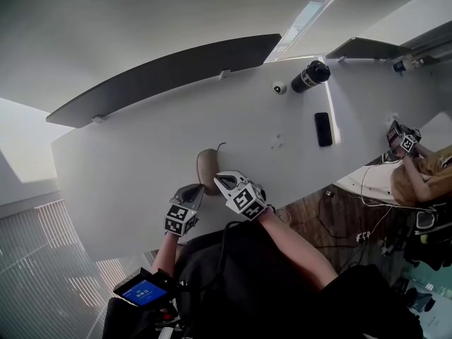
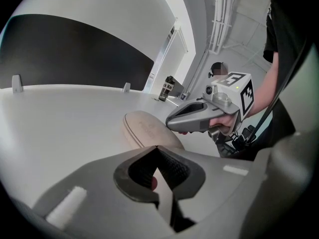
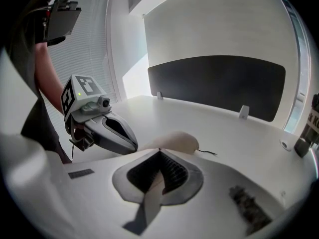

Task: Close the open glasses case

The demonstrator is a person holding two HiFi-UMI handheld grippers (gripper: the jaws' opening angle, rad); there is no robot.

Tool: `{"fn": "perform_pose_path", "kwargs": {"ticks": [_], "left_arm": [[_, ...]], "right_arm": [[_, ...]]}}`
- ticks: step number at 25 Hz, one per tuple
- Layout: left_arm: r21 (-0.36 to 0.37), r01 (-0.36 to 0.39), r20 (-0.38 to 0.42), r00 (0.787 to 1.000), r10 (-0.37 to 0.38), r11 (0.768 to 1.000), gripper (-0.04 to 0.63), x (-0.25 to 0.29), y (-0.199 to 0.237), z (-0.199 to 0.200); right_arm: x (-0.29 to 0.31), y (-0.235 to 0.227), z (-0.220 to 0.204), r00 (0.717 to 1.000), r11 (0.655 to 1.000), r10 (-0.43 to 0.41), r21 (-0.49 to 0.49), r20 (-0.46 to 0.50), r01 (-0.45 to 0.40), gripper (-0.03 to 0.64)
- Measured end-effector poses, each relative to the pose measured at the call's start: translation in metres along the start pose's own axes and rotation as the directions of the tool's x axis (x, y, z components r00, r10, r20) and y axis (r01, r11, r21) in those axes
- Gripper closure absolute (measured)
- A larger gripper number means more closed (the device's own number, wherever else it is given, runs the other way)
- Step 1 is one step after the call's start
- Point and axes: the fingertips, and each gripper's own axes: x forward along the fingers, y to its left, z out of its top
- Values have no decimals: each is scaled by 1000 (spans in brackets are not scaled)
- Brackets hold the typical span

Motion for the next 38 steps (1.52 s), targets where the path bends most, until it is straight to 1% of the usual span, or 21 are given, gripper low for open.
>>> {"fn": "perform_pose_path", "kwargs": {"ticks": [7,9,12,13,16,19,21,23,27,29,31,34,35,37,38], "left_arm": [[-1,-8,0,1000,8,1000,595,0,-1,0],[9,-13,-6,1000,13,1000,594,1,-1,0],[35,-22,-11,1000,22,999,588,1,-2,1],[43,-23,-4,1000,24,999,588,-1,-4,4],[57,-22,52,998,19,998,588,-9,-7,18],[64,-7,117,993,-1,998,588,-22,-11,34],[87,-16,143,990,3,996,588,-30,-11,43],[109,-33,173,985,13,994,588,-36,-15,51],[151,-60,236,971,23,987,588,-55,-32,65],[183,-77,261,965,27,980,588,-66,-39,72],[198,-87,268,963,31,976,588,-77,-51,79],[228,-99,270,962,35,969,588,-87,-74,85],[240,-103,268,963,36,965,588,-88,-80,84],[249,-104,262,964,36,963,588,-88,-91,80],[248,-104,265,963,36,963,588,-88,-94,79]], "right_arm": [[-1,0,-1,1000,1000,-10,9,-8,11,615],[0,-2,-4,1000,999,-16,37,-5,16,615],[-1,-2,-5,1000,993,-10,121,-5,11,614],[-3,-3,-4,1000,992,-13,129,-3,13,614],[-14,-10,6,997,991,-63,119,52,57,614],[-28,-14,18,988,982,-110,166,107,92,614],[-35,-15,22,982,976,-133,192,132,106,614],[-47,-14,23,976,973,-150,199,159,117,614],[-82,-5,30,956,970,-189,194,225,147,614],[-97,1,36,939,969,-214,179,268,170,614],[-112,8,44,922,969,-231,158,311,189,614],[-133,21,51,904,969,-241,134,353,206,614],[-141,25,53,894,969,-245,131,375,211,614],[-153,32,54,859,966,-257,142,443,216,614],[-156,35,55,850,964,-263,152,456,217,614]]}}
